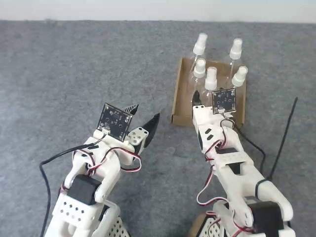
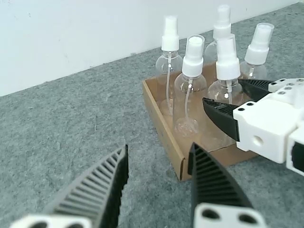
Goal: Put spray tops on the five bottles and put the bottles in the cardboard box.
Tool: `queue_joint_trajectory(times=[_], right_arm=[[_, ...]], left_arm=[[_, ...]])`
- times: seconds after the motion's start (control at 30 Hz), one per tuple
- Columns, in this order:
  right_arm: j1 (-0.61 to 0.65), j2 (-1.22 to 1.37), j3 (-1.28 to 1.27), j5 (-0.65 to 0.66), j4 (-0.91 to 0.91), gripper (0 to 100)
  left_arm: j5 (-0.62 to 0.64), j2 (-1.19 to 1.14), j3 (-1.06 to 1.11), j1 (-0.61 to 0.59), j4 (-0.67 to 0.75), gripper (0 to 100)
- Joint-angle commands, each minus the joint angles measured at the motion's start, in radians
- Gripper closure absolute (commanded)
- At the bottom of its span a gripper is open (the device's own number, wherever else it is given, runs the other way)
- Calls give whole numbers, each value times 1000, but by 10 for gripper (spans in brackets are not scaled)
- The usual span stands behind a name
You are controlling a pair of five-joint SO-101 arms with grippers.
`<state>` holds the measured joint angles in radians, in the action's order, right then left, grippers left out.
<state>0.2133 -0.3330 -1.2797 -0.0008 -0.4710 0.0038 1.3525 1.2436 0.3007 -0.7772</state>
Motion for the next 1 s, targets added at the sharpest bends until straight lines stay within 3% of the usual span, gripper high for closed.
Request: queue_joint_trajectory(times=[0.0,0.97], right_arm=[[8,-8,3,15,-21,706],[8,-88,-14,17,-16,709]], left_arm=[[-6,-2,-8,-6,23,815],[-6,-2,-8,-6,23,815]])
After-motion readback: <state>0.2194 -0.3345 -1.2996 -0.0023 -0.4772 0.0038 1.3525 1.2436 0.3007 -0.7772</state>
